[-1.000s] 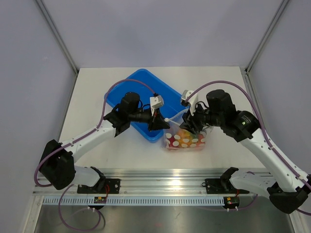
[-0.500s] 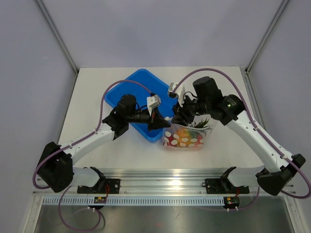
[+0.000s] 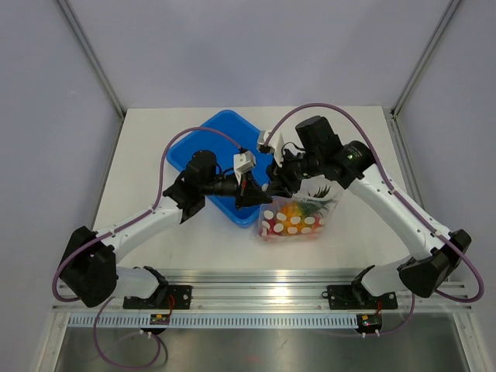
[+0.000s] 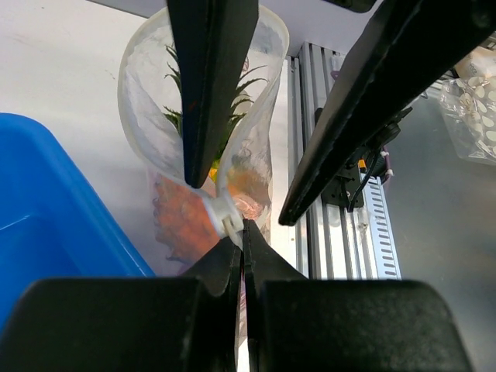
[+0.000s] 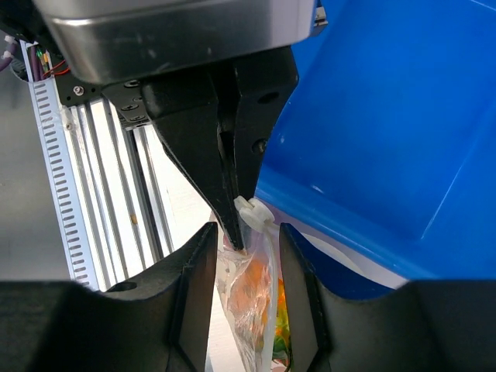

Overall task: Place the food in the zip-top bag and seal the zipper
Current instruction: Zip the zipper food storage bag at the center of the board.

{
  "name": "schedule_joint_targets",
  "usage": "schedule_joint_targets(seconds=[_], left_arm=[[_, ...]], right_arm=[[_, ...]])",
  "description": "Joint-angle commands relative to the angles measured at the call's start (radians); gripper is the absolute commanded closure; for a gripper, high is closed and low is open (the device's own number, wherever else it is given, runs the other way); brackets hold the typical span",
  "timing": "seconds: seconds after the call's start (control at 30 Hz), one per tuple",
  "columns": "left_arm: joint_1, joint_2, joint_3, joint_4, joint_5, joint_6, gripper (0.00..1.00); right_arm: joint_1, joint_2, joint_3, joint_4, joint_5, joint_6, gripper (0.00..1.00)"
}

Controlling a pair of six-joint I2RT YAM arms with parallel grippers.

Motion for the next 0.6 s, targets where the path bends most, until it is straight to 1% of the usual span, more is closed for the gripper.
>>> schedule_joint_targets(seconds=[0.0, 0.23, 0.37, 0.47, 0.57], left_arm=[[0.004, -0.015, 0.022, 0.053, 0.044, 0.016, 1.00], [0.004, -0.015, 0.024, 0.023, 0.076, 0.055, 1.00], [0.004, -0.029, 0.033, -0.059, 0.101, 0.144, 1.00], [0.006, -0.043, 0.027, -0.070, 0.116, 0.175, 1.00], [0.006, -0.049, 0.022, -0.057, 0.125, 0.189, 1.00]], right_arm=[[0.006, 0.012, 0.048, 0.003, -0.042, -0.034, 0.55], [0.006, -0.005, 0.054, -0.003, -0.054, -0.086, 0.51], [0.006, -0.073, 0.038, -0.017, -0.051, -0.116, 0.48], [0.006, -0.130, 0.000, 0.005, -0.030, -0.120, 0.47], [0.006, -0.141, 0.000, -0.004, -0.040, -0.125, 0.47]])
